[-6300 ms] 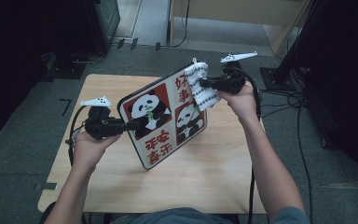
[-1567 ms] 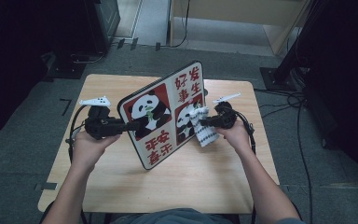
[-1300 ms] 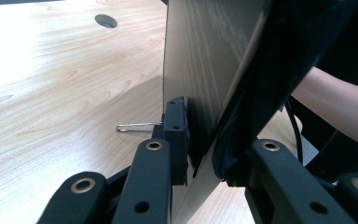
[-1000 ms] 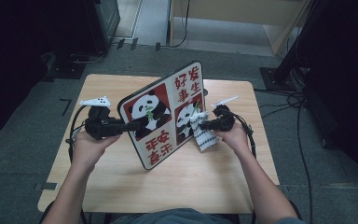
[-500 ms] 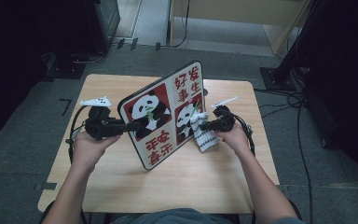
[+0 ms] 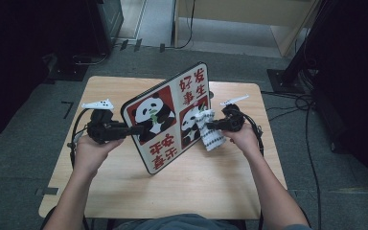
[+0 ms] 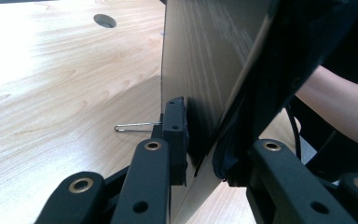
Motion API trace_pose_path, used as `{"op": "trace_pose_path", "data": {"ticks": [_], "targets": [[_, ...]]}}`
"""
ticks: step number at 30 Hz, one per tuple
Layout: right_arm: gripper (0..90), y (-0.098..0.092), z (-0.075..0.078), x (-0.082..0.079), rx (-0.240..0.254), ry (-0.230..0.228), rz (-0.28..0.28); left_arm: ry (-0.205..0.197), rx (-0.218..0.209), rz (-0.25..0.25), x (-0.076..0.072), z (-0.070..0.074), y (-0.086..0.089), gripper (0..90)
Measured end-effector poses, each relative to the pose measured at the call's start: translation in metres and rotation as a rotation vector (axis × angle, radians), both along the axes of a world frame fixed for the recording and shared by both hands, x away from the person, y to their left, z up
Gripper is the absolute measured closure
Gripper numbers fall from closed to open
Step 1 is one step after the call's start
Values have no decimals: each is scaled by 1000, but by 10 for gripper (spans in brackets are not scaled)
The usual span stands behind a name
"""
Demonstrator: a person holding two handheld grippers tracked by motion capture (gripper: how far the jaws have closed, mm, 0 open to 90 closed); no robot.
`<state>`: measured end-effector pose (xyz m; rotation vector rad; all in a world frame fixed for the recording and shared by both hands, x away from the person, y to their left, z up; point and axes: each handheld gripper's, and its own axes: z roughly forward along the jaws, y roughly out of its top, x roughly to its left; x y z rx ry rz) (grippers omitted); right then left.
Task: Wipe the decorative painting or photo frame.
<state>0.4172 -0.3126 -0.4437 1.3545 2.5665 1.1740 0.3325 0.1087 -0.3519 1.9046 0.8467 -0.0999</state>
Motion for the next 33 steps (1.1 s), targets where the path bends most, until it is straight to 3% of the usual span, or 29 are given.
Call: {"op": "trace_pose_path", "data": {"ticks": [6,14,25,30,33], "targets": [[783,3,19,-1,37,-45,7,3,-3,0,0,0,0,754],[783,9,53,-4,34,-112,22,3,0,-1,0,0,0,755],[786,21,115,-6,54,-215,68,3,-1,-2,0,0,0,754],[786,31,152,-4,63,-257,92,5,-6,-2,0,-1,0,753],[786,40,170,-1,45,-277,103,5,-6,-1,0,-1,0,752]]}}
